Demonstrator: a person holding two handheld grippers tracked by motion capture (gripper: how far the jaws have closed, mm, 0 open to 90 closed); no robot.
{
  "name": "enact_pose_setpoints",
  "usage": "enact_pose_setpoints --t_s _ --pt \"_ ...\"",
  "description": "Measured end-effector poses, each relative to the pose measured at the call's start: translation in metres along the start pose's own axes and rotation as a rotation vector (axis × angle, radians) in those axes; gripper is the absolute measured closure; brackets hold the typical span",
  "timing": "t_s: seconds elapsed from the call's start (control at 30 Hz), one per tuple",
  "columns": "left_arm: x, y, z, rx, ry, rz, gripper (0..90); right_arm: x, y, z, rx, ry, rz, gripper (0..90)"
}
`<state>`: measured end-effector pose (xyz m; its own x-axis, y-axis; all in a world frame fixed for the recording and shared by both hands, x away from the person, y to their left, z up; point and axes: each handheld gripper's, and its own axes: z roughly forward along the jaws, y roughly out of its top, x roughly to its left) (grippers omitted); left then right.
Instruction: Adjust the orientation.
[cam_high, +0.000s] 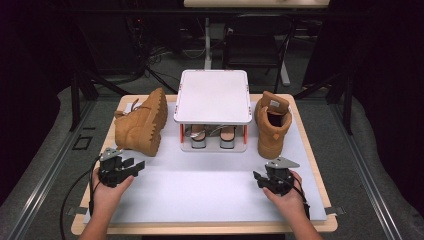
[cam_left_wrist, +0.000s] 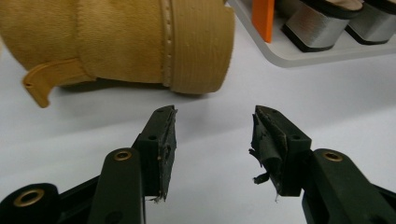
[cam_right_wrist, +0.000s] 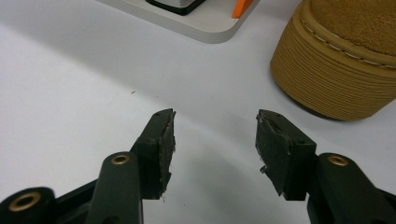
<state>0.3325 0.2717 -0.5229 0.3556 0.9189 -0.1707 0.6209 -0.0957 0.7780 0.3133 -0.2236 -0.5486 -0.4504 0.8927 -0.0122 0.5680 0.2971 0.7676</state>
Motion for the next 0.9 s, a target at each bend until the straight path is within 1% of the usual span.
enact_pose_setpoints --t_s 0.13,0.2,0.23,0.3,0.33,0.4,0.5,0.6,0.63,0.7,0.73,0.77,0.83,0.87,0.9 --pt "0.006 0.001 -0.002 0.003 0.002 -0.011 48.1 -0.001 0.0 0.001 0.006 0.001 -0.002 47.0" --pt "0.009 0.002 -0.002 0.004 0.007 -0.01 47.0 -0.001 0.0 0.001 -0.003 -0.001 0.005 47.0" --pt "0.01 0.002 -0.003 0.004 0.005 -0.014 46.2 -0.002 0.0 0.001 0.004 -0.003 -0.001 47.0" --pt "0.012 0.002 -0.003 -0.009 0.01 -0.012 44.3 -0.002 0.0 0.001 0.005 -0.003 0.0 47.0" --pt "0.014 0.002 -0.004 -0.007 0.016 -0.006 43.9 -0.002 0.0 0.001 0.004 -0.001 0.006 47.0" --pt "0.016 0.001 -0.004 -0.021 0.015 -0.006 43.6 -0.003 -0.001 0.001 0.006 0.002 0.009 47.0" --pt "0.019 0.002 -0.004 -0.019 0.018 0.004 43.6 -0.003 -0.001 0.002 0.015 0.006 0.009 47.1" --pt "0.022 0.005 -0.004 -0.024 0.003 -0.018 42.0 -0.004 -0.001 0.003 0.02 0.009 0.022 47.1" --pt "0.023 0.007 -0.005 -0.027 0.007 -0.032 42.0 -0.004 -0.001 0.003 0.021 0.01 0.025 47.1" --pt "0.026 0.01 -0.006 -0.025 0.011 -0.048 42.0 -0.003 -0.002 0.004 0.018 0.017 0.034 47.1" --pt "0.028 0.012 -0.006 -0.022 0.011 -0.06 42.1 -0.003 -0.002 0.005 0.018 0.018 0.034 47.1" --pt "0.03 0.013 -0.006 -0.016 0.02 -0.069 42.0 -0.003 -0.002 0.005 0.017 0.016 0.035 47.1" --pt "0.034 0.017 -0.006 -0.013 0.028 -0.085 42.3 -0.003 -0.002 0.005 0.024 0.019 0.025 47.1" --pt "0.036 0.018 -0.005 -0.008 0.011 -0.09 45.3 -0.002 -0.002 0.005 0.02 0.018 0.029 47.1" --pt "0.038 0.019 -0.004 -0.007 0.005 -0.094 49.0 -0.002 -0.002 0.005 0.025 0.018 0.026 47.1"
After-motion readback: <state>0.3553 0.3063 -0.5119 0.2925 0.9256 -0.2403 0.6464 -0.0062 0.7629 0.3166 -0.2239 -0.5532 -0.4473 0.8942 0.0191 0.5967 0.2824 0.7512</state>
